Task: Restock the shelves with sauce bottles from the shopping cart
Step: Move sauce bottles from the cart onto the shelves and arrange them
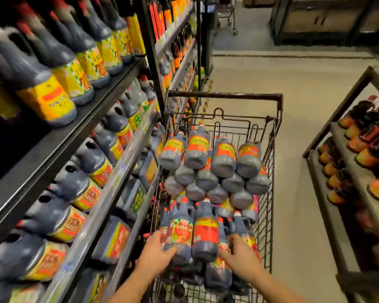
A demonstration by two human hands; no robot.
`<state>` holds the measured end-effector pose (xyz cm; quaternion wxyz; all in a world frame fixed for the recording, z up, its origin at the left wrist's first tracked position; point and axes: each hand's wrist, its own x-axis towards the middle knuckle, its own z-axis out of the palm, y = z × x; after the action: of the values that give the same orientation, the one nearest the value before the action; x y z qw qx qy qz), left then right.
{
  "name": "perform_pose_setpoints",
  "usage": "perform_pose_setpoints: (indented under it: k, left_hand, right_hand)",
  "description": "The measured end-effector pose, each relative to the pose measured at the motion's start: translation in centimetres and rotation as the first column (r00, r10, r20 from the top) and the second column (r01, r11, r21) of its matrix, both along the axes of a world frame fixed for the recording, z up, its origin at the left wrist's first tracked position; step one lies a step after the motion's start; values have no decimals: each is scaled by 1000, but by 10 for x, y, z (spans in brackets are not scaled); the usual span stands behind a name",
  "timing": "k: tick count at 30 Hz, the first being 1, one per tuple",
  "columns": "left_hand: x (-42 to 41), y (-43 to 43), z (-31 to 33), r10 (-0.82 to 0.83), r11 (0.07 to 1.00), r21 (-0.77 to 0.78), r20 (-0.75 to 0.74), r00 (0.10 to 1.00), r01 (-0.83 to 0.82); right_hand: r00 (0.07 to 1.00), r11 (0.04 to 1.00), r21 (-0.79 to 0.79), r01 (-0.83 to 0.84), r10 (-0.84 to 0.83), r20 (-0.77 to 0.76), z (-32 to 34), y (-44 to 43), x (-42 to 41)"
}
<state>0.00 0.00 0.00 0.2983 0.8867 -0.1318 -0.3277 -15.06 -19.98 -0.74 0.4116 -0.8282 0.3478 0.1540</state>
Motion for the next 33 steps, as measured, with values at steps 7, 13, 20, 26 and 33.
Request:
perform_pose_setpoints:
  k: [7, 13, 20, 26, 33]
  left_hand:
    - [21, -28, -35, 93, 995, 24, -35, 995, -92]
    - [35, -45, -60, 87, 989, 129, -104, 991, -73]
    - [42, -59, -74, 65, 965, 260, -129, 989, -30]
    - [45, -66, -70, 143, 956, 278, -167, 976, -92]
    - [33, -58, -59, 231, 966, 156, -156, 960, -207]
  right_hand:
    - [991, 990, 53, 134, -133, -25, -39, -6, 65]
    - [959, 961, 63, 268, -261, -109, -68, -6, 99]
    - [942, 952, 96, 291, -268, -204, -87, -10, 110]
    - [936, 934, 160, 319, -284, -206, -89, -12, 109]
    - [918, 899, 191, 395, -380, -110, -78, -8, 95]
